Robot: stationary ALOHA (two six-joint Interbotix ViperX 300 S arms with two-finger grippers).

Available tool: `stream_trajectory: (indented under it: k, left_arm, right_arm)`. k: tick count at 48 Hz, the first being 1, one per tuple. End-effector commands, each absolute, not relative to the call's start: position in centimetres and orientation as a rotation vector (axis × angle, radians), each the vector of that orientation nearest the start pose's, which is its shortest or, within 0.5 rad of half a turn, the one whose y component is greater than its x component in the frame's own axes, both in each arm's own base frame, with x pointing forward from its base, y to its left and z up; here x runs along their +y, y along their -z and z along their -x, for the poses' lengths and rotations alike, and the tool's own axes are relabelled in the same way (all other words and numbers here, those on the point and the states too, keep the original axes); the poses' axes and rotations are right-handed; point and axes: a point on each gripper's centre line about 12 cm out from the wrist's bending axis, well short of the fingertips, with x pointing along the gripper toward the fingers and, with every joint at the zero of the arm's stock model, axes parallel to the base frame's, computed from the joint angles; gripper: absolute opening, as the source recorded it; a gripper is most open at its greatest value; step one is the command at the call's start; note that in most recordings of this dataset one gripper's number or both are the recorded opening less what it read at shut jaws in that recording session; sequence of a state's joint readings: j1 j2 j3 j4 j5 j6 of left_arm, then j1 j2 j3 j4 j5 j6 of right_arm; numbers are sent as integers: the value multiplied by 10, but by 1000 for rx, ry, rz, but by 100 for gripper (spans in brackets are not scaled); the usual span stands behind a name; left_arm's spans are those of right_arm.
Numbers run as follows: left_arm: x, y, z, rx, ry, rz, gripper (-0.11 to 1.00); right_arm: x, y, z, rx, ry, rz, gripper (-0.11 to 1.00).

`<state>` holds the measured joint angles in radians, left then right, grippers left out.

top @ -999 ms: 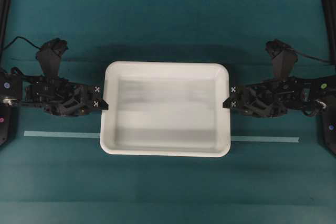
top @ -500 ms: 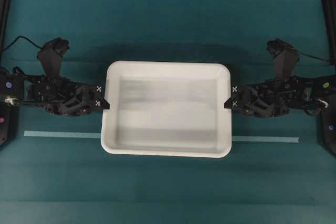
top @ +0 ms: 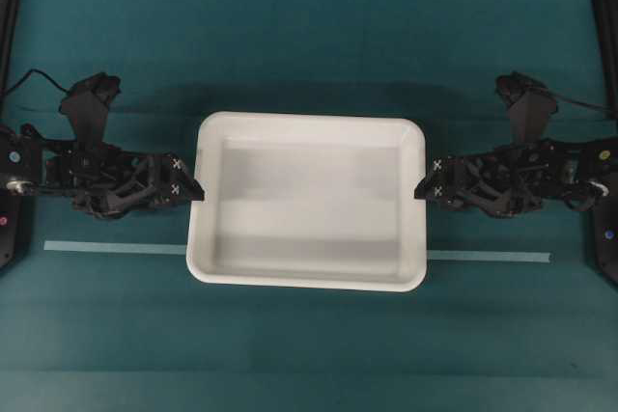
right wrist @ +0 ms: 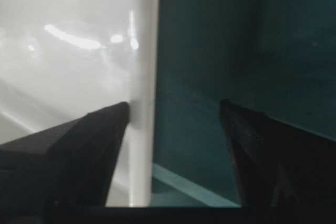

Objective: Lift the white case with both hands.

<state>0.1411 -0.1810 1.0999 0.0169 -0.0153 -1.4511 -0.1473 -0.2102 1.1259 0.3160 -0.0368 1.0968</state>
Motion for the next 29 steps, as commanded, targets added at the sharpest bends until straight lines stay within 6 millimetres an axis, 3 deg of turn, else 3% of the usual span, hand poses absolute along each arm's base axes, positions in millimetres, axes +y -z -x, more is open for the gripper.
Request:
stream_trajectory:
  k: [1,16,29]
  left_arm:
    - [38,-106,-260,633,-739,1383,93]
    - [38,-139,-261,533,-644,1381,93]
    - [37,-191,-258,412,-483,1256,93]
  right_arm:
    - [-41,-107,-251,616,745,-1373,74]
    - [-44,-137,-243,556,694,-1386,77]
    - [-44,-178,-236,527,589,-1302,77]
